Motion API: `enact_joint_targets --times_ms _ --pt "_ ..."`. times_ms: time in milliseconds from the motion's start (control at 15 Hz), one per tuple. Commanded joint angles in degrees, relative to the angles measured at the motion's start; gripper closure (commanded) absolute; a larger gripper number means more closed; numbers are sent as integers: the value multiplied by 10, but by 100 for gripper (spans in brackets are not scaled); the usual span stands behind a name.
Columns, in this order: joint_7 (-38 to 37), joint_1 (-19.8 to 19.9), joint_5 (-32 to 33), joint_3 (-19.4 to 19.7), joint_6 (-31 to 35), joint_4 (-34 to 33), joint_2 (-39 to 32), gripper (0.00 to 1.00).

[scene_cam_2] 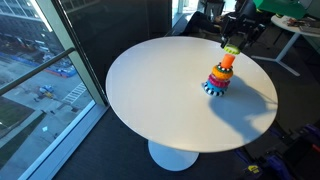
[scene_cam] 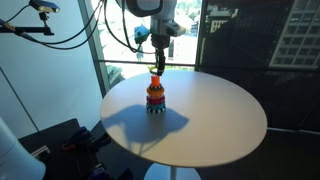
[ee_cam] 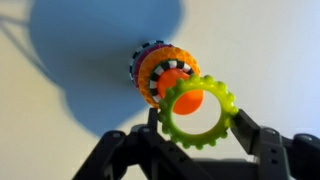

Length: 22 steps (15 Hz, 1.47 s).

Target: Pick up the lime green ring and put it on the ring holder

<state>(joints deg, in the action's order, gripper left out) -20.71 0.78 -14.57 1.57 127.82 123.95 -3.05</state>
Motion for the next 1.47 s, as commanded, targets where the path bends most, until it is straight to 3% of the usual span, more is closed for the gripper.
enact_joint_targets --times_ms 0,667,733,800,933,1400 --pt "-23 0 13 1 -33 -29 -24 51" --pt "-30 -3 21 3 -29 -27 -47 51" --pt "-30 -3 21 3 -26 -25 -46 43" --pt "-29 -3 20 3 -24 -22 -43 7" --pt "-30 -3 24 3 -27 -17 -36 0" --pt "-18 -1 94 10 -64 0 -4 0"
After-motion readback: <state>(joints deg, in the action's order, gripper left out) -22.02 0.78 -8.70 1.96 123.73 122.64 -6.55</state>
